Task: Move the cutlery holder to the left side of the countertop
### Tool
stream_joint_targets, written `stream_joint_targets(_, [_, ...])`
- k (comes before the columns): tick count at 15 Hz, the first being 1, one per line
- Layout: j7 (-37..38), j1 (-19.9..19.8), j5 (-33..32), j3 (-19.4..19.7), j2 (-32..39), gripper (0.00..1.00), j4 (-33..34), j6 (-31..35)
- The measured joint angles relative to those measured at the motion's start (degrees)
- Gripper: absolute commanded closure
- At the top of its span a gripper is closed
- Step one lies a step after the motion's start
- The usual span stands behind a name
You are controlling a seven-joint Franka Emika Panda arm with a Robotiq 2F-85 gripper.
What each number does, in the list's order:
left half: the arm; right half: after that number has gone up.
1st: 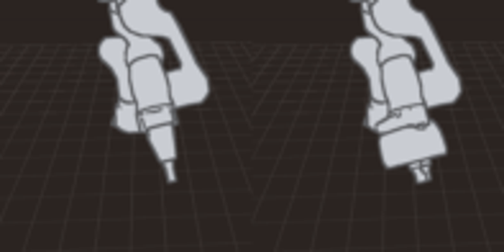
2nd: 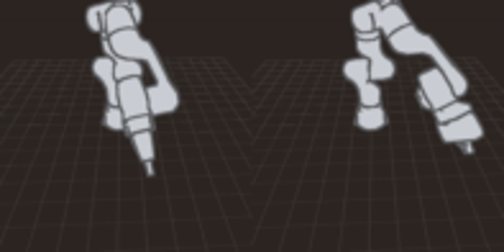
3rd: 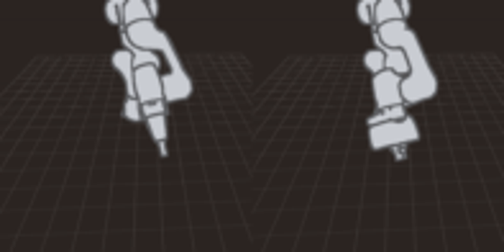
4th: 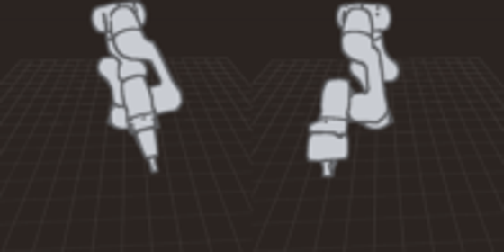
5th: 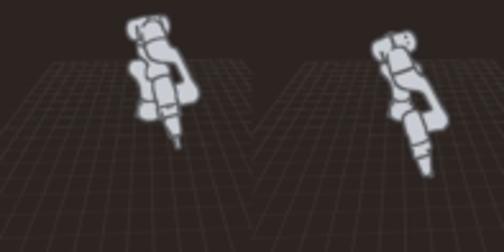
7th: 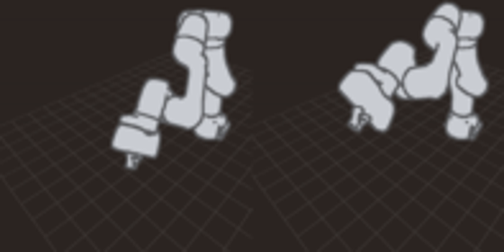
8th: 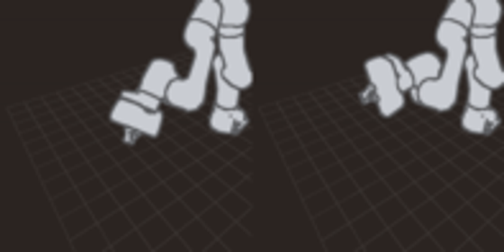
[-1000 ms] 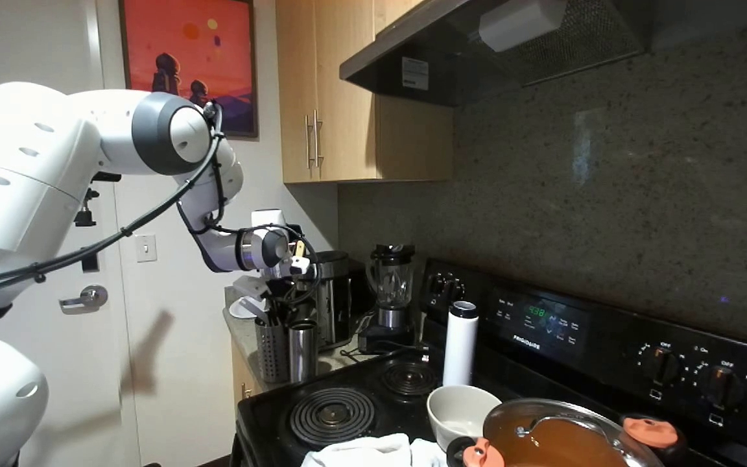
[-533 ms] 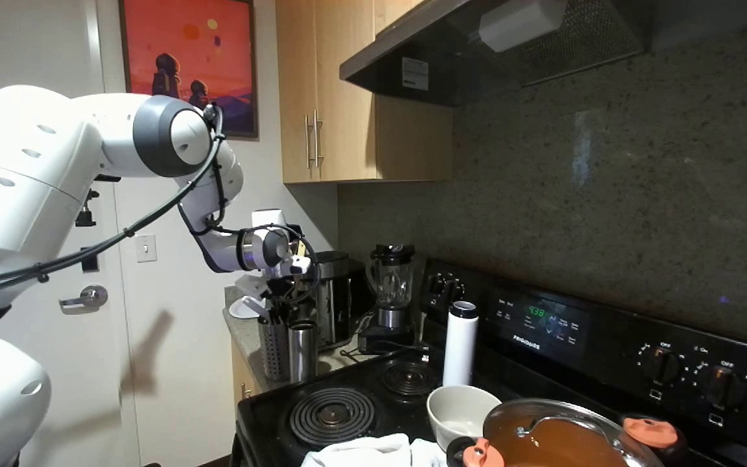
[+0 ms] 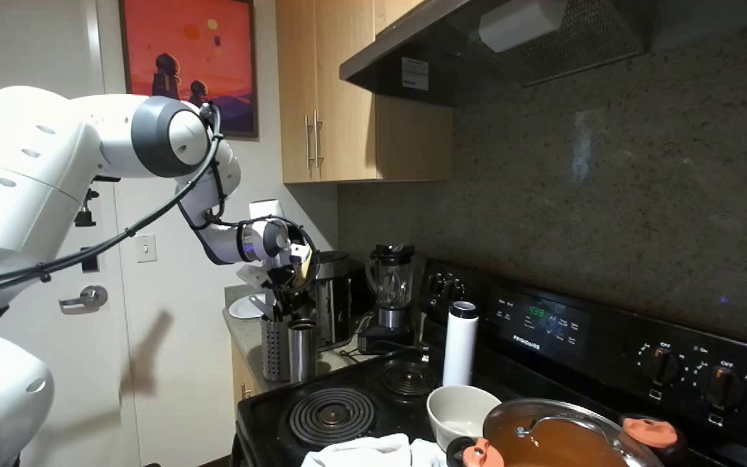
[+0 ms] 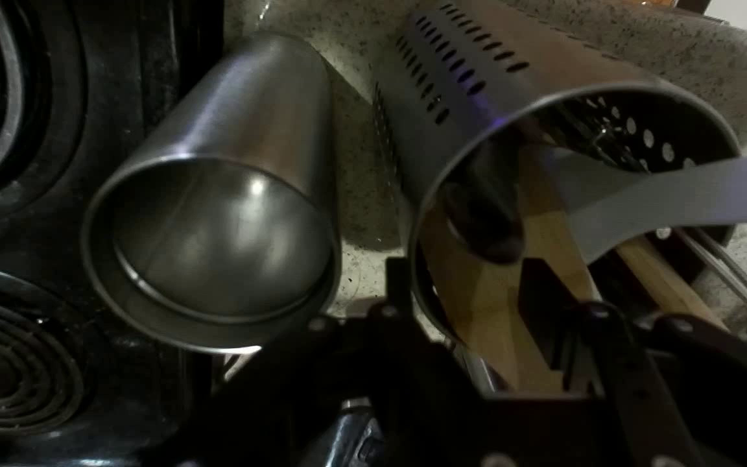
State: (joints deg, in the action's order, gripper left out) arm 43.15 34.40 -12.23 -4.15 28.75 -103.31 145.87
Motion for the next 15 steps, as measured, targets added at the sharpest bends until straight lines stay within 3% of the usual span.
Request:
stream_joint_targets(3, [0.4, 0.6, -0.7, 0.5, 0.0, 0.00, 0.6, 0.0])
stream_joint_targets(15, [1.3, -0.6, -1.0, 0.9, -3.9, 0.00, 2.3, -0.6])
